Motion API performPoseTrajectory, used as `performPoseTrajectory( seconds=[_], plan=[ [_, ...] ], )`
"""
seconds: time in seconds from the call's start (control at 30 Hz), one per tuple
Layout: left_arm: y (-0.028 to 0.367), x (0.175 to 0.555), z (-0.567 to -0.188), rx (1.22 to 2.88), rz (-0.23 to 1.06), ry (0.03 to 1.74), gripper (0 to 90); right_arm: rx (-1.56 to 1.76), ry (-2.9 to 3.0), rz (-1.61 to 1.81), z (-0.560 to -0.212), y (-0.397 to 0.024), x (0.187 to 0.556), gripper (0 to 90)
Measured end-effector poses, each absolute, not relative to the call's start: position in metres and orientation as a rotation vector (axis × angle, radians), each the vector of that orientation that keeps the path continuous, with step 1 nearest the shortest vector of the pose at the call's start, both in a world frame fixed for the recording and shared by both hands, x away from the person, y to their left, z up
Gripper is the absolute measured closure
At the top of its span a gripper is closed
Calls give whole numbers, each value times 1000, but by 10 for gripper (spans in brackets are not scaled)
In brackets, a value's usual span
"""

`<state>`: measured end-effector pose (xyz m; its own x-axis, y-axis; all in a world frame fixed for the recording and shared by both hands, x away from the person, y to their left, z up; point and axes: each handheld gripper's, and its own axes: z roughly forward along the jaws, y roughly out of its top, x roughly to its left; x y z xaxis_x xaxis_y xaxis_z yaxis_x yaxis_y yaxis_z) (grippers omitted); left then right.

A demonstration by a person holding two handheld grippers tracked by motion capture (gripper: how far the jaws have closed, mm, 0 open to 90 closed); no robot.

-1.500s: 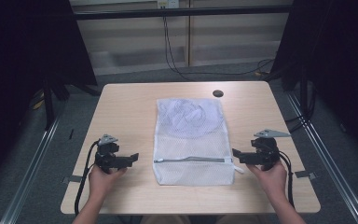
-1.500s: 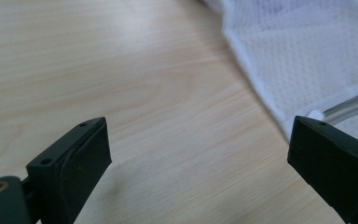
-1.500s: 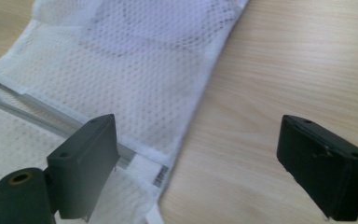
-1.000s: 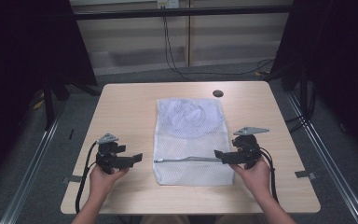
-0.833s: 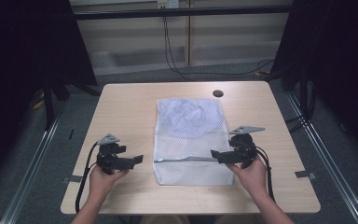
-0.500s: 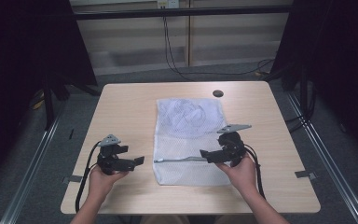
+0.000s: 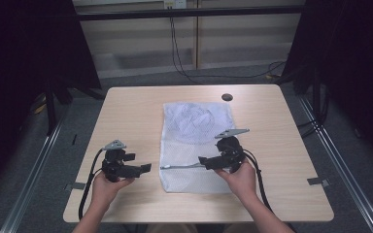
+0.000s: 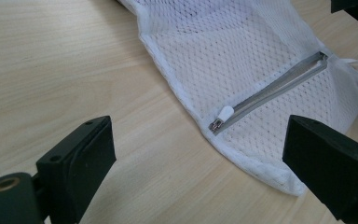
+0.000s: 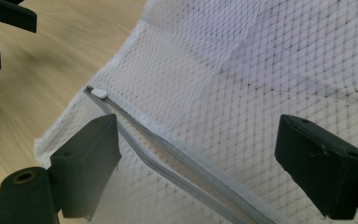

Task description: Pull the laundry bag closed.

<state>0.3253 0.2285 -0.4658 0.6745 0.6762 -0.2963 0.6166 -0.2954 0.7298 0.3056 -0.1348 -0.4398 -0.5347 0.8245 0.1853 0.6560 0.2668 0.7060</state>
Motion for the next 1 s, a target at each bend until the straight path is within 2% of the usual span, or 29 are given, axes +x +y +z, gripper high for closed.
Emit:
performPoseTrajectory(
  seconds=[0.6,1.0],
  plan=[
    [222,323,-466,1992,26,974,97,1425,2361,1131,-442,-113,313,149],
    [215,322,-467,2005,-26,962,111,1381,2460,1096,-444,-90,317,207]
  ],
)
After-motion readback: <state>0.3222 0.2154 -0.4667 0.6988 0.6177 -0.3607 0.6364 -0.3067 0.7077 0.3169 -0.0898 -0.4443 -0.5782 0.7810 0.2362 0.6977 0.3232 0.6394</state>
